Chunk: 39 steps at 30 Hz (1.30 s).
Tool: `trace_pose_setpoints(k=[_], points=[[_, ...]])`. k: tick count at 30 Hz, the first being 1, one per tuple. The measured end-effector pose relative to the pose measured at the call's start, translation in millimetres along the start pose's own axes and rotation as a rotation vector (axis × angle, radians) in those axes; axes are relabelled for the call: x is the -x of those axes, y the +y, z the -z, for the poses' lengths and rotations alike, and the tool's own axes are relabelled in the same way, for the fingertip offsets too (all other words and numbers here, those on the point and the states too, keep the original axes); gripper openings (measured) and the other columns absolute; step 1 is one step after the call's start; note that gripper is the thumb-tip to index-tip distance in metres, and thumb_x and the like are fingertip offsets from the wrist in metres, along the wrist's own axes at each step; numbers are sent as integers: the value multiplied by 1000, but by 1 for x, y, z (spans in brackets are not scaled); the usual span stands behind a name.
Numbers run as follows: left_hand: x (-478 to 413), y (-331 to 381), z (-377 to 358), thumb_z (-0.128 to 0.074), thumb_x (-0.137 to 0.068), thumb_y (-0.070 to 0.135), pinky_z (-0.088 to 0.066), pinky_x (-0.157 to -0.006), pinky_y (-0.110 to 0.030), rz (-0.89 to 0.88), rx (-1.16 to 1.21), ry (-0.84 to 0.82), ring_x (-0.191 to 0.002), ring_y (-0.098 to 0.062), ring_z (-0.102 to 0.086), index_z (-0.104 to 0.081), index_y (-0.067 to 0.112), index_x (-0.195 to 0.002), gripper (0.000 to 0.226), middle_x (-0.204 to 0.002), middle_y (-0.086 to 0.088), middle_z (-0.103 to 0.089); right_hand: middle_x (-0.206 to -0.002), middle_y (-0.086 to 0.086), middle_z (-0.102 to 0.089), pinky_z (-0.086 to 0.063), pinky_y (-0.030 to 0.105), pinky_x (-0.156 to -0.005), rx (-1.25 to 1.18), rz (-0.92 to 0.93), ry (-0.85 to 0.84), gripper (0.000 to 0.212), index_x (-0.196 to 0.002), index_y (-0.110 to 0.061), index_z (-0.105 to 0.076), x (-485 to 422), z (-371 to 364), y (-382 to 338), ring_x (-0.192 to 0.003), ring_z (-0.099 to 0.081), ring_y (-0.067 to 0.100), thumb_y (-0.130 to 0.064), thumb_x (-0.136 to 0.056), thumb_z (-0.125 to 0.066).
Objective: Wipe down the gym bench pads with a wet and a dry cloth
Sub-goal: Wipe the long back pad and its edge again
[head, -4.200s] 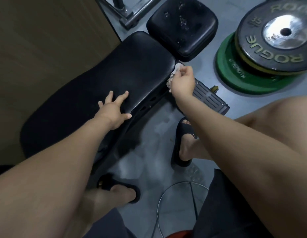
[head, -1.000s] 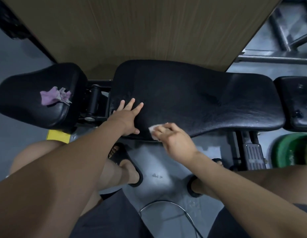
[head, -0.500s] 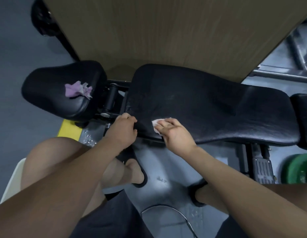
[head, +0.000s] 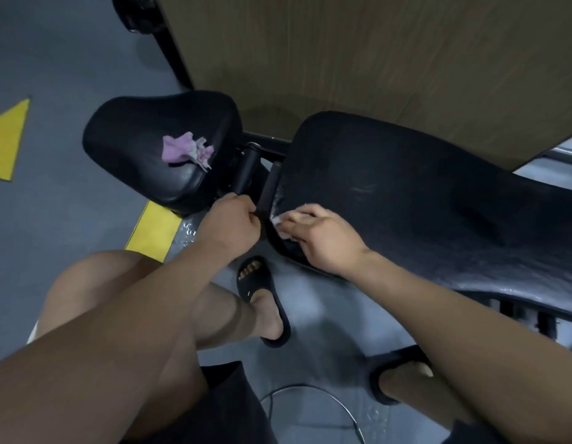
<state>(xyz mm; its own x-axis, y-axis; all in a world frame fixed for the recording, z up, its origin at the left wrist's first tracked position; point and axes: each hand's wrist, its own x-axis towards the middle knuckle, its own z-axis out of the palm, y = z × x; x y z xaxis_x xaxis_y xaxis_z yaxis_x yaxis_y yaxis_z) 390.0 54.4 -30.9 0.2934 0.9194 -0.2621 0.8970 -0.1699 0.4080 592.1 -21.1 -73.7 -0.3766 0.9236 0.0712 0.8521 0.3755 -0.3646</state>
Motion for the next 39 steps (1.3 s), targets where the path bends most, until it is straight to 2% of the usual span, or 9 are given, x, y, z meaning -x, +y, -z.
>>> trace_pose_setpoints(k=[5, 10, 15, 21, 26, 29, 32, 36, 39], points=[[-3, -5, 10, -55, -90, 16, -51, -97, -41, 39, -14, 4, -110, -33, -60, -66, 11, -122, 34, -122, -12, -58, -121, -7, -62, -47, 46, -104, 72, -206, 2, 38, -116, -26, -61, -64, -1, 7, -123, -51, 31, -4, -87, -51], [-6, 1, 7, -54, -92, 14, -50, -98, -38, 31, 28, -13, -112, -33, -59, -61, 12, -129, 37, -126, -12, -55, -137, -6, -63, -42, 43, -111, -66, 69, -17, 39, -121, -21, -71, 2, -13, -6, -127, -53, 26, -8, -90, -50], [-10, 22, -13, -60, -95, 21, -42, -101, -32, -74, 41, -93, -122, -29, -55, -54, 16, -140, 46, -138, -9, -48, -146, -13, -57, -44, 38, -110, 43, 97, -48, 46, -137, -29, -63, 54, 14, 19, -135, -49, 20, -14, -95, -50], [-18, 37, -31, -76, -85, 45, -28, -122, -38, -190, -38, -257, -149, -21, -27, -32, 18, -155, 87, -164, 1, -19, -145, -1, -58, -47, 48, -108, 145, -217, 15, 47, -140, -22, -61, 0, 32, 81, -131, -52, 38, -10, -96, -53], [-24, 47, -28, -82, -79, 47, -39, -114, -40, -175, -98, -238, -138, -22, -39, -37, 16, -152, 91, -152, 1, -30, -155, 0, -43, -32, 47, -118, 142, -489, -56, 50, -149, -23, -44, -71, 35, 99, -146, -32, 35, -18, -100, -35], [-26, 49, -29, -82, -79, 47, -40, -113, -40, -165, -114, -239, -138, -22, -39, -40, 17, -150, 88, -151, 2, -29, -138, 4, -61, -38, 44, -115, 102, -244, -66, 49, -138, -19, -58, -65, 16, 81, -133, -51, 32, -13, -92, -42], [-25, 48, -29, -81, -80, 46, -37, -117, -40, -164, -108, -250, -142, -22, -35, -38, 18, -152, 88, -155, 2, -26, -140, -5, -61, -41, 39, -113, 3, -88, -43, 49, -138, -24, -62, -52, 29, 85, -135, -49, 28, -12, -94, -44], [-24, 47, -29, -81, -81, 45, -36, -118, -42, -152, -94, -268, -145, -21, -32, -37, 19, -154, 89, -159, 3, -22, -154, -4, -43, -34, 46, -118, 123, -436, -82, 51, -145, -26, -47, -111, 47, 126, -150, -26, 29, -9, -97, -41], [-25, 50, -29, -82, -81, 43, -36, -118, -42, -142, -88, -276, -146, -22, -31, -36, 18, -154, 90, -160, 2, -21, -153, 9, -42, -33, 49, -117, 122, -549, -127, 48, -142, -20, -46, -135, 33, 115, -147, -30, 38, -15, -95, -37]])
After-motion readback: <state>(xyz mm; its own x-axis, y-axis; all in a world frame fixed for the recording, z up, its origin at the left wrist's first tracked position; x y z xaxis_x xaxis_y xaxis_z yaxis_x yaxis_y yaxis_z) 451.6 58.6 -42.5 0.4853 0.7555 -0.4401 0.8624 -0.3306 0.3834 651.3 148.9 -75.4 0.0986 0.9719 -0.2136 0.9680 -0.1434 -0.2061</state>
